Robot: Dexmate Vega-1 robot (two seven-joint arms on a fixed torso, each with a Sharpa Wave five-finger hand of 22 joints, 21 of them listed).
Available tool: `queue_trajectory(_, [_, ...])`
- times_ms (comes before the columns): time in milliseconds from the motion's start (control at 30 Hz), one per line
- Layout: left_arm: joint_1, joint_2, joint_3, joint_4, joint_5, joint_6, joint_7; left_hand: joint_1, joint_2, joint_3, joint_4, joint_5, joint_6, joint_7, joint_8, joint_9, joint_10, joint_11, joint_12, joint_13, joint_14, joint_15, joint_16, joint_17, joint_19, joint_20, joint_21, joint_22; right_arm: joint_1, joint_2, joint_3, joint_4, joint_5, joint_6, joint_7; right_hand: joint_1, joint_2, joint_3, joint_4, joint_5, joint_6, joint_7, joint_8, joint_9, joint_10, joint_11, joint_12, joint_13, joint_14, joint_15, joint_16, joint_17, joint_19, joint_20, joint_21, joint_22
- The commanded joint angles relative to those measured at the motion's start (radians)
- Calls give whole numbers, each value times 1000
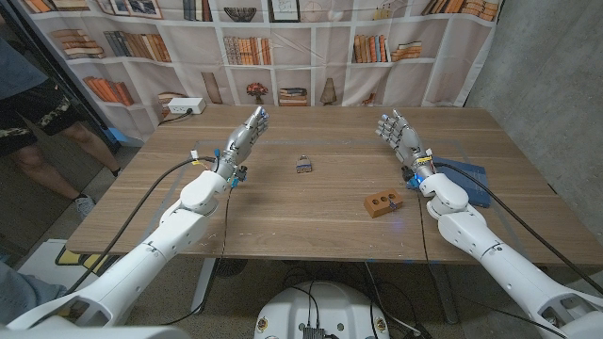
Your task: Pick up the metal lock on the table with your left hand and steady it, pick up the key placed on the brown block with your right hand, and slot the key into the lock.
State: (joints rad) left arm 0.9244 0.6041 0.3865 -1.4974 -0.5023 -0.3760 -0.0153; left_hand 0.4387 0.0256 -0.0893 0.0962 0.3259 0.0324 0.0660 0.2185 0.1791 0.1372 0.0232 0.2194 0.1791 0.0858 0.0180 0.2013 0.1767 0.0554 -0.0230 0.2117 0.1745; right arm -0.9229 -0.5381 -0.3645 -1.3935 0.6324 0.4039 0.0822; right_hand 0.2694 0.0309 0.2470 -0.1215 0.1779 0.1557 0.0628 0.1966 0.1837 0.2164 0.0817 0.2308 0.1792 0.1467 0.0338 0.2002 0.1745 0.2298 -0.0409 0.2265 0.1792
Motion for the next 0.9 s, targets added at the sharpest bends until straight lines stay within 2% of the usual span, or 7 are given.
queue_trajectory(33, [18, 19, -5, -32, 27, 3, 23, 13, 2, 3, -4, 6, 11, 1, 4, 6, 14, -1, 9, 6, 12, -3, 6, 3, 13, -2, 4, 4, -63, -31, 20, -74, -27, 38, -36, 15, 4, 3, -6, 3, 16, -5, 9, 4, 19, 1, 7, 2, 14, 0, -3, 4, 12, -20, 2, 3])
queue_trajectory(400, [63, 33, -31, -73, 38, 7, 76, 20, 8, 4, -7, 5, 22, 1, 4, 6, 24, -4, 8, 6, 20, -3, 5, 3, 16, 2, 2, 4, -140, -61, 45, -144, -67, 67, -88, 29, 10, 7, -11, 4, 46, -14, 16, 5, 50, -7, 12, 2, 39, -16, -1, 3, 34, -23, 4, 3])
queue_trajectory(500, [72, 34, -38, -82, 35, 13, 86, 22, 9, 4, -7, 4, 26, 1, 5, 6, 28, -3, 9, 6, 24, -4, 6, 3, 17, 2, 2, 4, -168, -77, 54, -179, -100, 55, -130, 32, 10, 8, -13, 5, 48, -15, 16, 5, 52, -8, 12, 3, 40, -18, -2, 3, 37, -25, 4, 3])
queue_trajectory(700, [87, 37, -44, -95, 37, 25, 105, 25, 11, 4, -8, 3, 29, 0, 4, 6, 31, -3, 8, 6, 27, -4, 5, 3, 17, 4, 1, 4, -199, -87, 62, -205, -108, 66, -139, 40, 11, 9, -17, 5, 54, -14, 16, 5, 61, -7, 14, 3, 53, -24, 0, 3, 52, -31, 8, 4])
queue_trajectory(900, [90, 42, -45, -109, 45, 47, 119, 27, 14, 4, -8, 2, 32, 0, 3, 6, 33, -3, 7, 6, 31, -2, 4, 4, 18, 7, 1, 4, -222, -119, 66, -241, -109, 41, -129, 45, 10, 10, -19, 6, 62, -17, 17, 5, 68, -12, 14, 3, 58, -24, -1, 3, 55, -31, 7, 4])
